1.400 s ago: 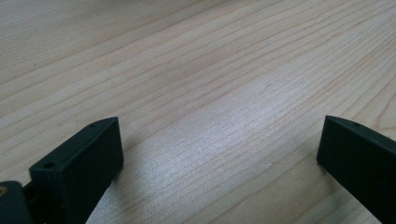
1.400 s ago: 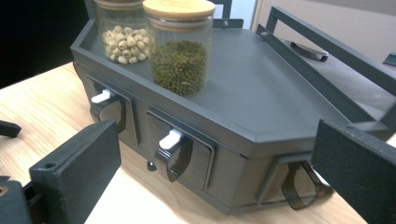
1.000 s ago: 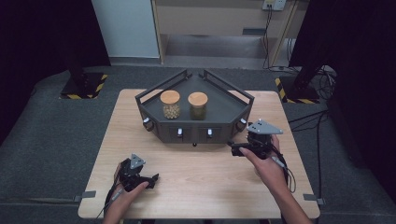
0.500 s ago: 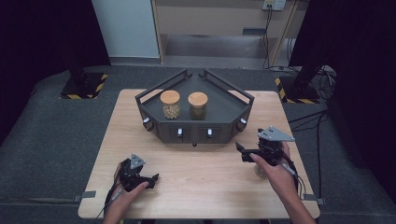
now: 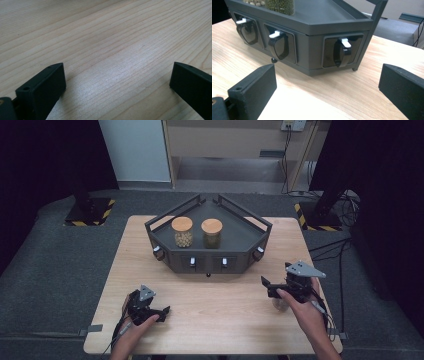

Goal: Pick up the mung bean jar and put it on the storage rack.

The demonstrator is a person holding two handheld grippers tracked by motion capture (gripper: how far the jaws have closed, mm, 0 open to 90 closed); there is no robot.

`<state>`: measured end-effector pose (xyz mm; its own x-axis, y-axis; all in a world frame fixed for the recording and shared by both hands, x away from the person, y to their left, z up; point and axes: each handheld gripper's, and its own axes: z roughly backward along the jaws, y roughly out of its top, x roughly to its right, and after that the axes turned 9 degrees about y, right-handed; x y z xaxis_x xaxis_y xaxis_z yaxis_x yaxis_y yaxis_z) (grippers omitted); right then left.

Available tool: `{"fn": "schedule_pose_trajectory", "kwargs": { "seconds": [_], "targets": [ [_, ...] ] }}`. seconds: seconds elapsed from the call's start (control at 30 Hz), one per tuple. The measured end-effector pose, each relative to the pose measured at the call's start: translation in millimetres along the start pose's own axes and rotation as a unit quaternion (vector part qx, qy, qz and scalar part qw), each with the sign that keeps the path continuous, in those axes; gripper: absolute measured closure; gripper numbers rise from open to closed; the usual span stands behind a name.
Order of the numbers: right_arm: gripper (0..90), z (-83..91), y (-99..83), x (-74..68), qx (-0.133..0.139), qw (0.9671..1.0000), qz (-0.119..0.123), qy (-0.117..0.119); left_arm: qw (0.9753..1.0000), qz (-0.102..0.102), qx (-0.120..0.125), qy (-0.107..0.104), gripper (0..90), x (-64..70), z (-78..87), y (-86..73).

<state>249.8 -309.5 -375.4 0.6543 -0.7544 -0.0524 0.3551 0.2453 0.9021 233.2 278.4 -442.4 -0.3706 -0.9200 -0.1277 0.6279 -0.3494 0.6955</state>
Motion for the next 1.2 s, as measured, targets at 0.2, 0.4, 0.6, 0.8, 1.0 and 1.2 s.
{"fn": "schedule_pose_trajectory", "kwargs": {
  "seconds": [0.2, 0.4, 0.6, 0.8, 1.0, 1.2],
  "targets": [
    [1.6, 4.8, -8.4, 3.0, 0.0, 1.0, -0.005, -0.005, 1.0, 0.0, 0.0, 0.0, 0.0, 0.0, 0.0, 0.0],
    [1.6, 11.0, -14.6, 6.0, 0.005, 0.9999, -0.012, -0.012, 1.0, 0.0, 0.0, 0.0, 0.0, 0.0, 0.0, 0.0],
    [1.5, 15.7, -21.2, 7.7, 0.006, 0.9997, -0.015, -0.016, 1.0, 0.0, 0.0, 0.0, 0.0, 0.0, 0.0, 0.0],
    [1.5, 20.3, -30.8, 9.8, 0.005, 0.9996, -0.021, -0.02, 1.0, 0.0, 0.0, 0.0, 0.0, 0.0, 0.0, 0.0],
    [1.6, 22.3, -40.3, 12.8, 0.002, 0.9993, -0.028, -0.025, 1.0, 0.0, 0.0, 0.0, 0.0, 0.0, 0.0, -0.1],
    [1.7, 22.1, -49.6, 13.3, -0.001, 0.999, -0.035, -0.027, 1.0, 0.0, 0.0, 0.0, 0.0, 0.0, 0.0, 0.0]
  ]
}}
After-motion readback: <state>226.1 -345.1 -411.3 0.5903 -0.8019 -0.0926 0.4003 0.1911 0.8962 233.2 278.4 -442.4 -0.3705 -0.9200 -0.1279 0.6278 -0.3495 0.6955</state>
